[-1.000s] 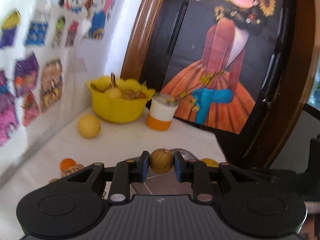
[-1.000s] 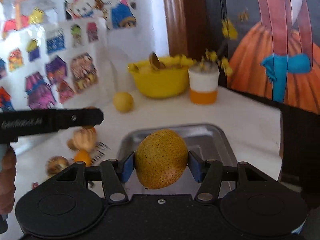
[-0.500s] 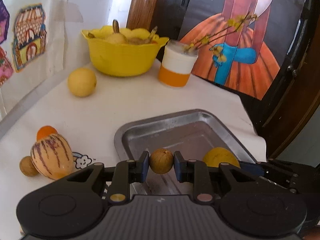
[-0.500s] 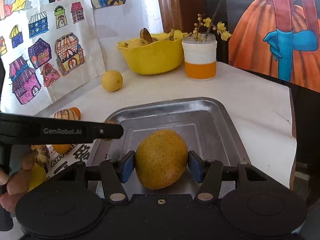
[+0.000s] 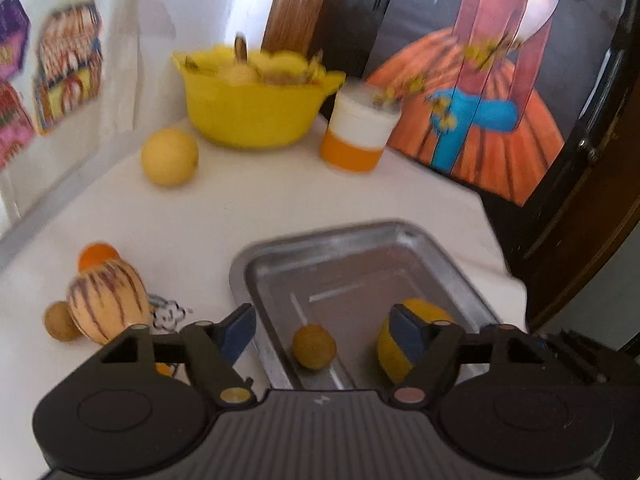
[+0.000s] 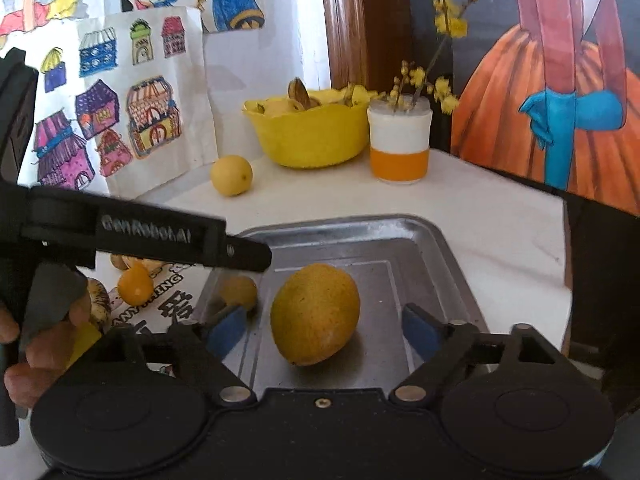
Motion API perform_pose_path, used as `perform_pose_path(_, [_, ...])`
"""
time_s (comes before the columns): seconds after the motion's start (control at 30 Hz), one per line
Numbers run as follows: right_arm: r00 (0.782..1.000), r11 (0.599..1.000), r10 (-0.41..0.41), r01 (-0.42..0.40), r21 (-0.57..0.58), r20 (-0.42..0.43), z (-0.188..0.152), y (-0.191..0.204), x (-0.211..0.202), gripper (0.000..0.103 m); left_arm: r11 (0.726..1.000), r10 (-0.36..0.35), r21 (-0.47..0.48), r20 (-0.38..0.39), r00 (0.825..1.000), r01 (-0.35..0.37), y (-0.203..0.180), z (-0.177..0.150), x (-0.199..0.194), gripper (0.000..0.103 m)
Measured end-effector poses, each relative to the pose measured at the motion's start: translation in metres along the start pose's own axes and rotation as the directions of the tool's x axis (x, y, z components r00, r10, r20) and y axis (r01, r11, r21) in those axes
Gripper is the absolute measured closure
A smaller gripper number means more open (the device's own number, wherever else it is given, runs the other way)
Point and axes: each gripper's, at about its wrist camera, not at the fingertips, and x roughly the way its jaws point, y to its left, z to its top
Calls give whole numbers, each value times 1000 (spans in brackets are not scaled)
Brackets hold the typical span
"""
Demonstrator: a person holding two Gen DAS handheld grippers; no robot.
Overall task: Organize fruits
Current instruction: 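Withdraw both tools from the tray and move toward the remaining fruits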
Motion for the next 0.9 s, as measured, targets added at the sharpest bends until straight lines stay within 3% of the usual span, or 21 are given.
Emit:
perform_pose_path(0.17, [997, 1000, -17, 19, -22, 72, -1, 14, -35, 1, 1000, -20, -9, 97, 995, 21, 0, -4, -35, 1])
perform_pose_path(0.33, [988, 996, -48, 58, -64, 147, -9, 35, -74, 1, 999, 13, 27, 207, 978, -19, 2, -22, -76, 1])
perform_pose_path(0.53, [963, 993, -72, 94, -74, 259, -27, 64, -121, 1, 997, 8, 69, 364, 932, -35, 3, -53, -137, 0])
perform_pose_path(0.7, [941, 990, -78, 111, -84, 328, -47, 91, -153, 1, 992, 15, 112, 396, 918, -64, 5, -82, -171, 0])
perform_pose_path(0.9, [937, 986, -75, 120, -114, 341, -71, 119, -174, 1, 985, 32, 143, 400, 916, -97, 14, -123, -199, 0])
